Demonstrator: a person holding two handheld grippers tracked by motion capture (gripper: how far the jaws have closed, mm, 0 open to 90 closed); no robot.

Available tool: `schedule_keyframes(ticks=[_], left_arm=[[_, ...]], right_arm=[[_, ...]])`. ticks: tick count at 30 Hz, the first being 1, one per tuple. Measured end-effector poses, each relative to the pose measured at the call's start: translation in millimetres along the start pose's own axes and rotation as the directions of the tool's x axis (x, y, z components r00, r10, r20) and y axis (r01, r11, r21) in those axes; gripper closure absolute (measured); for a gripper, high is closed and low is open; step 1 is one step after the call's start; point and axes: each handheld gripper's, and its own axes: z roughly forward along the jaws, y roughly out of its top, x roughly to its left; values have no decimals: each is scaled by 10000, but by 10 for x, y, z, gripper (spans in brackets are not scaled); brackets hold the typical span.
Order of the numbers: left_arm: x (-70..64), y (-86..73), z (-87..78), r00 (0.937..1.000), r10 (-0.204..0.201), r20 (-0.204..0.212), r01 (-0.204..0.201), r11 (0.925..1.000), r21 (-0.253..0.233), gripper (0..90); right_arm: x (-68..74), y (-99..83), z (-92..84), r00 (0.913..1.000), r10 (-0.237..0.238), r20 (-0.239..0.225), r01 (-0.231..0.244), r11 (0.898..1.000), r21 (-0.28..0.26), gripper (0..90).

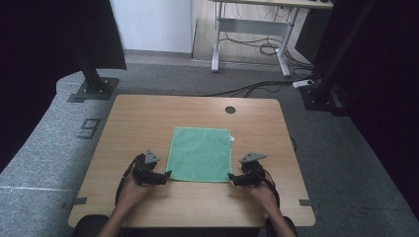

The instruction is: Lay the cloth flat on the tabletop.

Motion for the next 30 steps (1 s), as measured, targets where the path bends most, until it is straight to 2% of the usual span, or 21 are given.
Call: schedule_keyframes(ticks=[4, 9, 12, 17, 22, 25, 30], left_arm=[[57, -63, -107, 9998, 186, 31, -186, 9998, 119, 57], [113, -146, -150, 9999, 115, 51, -116, 9996, 251, 40], [135, -200, -143, 10000, 80, -6, -80, 9994, 346, 19], [167, -267, -63, 9999, 110, 62, -113, 9981, 604, 0], [178, -299, -22, 9999, 121, 108, -127, 9979, 628, 0], [208, -314, -4, 9994, -133, 314, 116, 9985, 537, 0], [213, -314, -2, 9994, -174, 293, 158, 9984, 548, 0]], right_arm=[[-55, -37, -92, 10000, 70, 64, -69, 9998, -176, 172], [-99, -100, -132, 9999, 124, 95, -123, 9998, -124, 136], [-118, -147, -135, 9997, 240, 111, -239, 9997, -66, 117], [-148, -220, -92, 9990, 278, 339, -279, 9996, 21, 0], [-178, -257, -56, 9989, 270, 391, -275, 9995, 126, 0], [-197, -279, -41, 9985, 284, 463, -290, 9995, 130, 0], [-224, -308, -23, 9981, 423, 458, -425, 9991, 19, 0]])
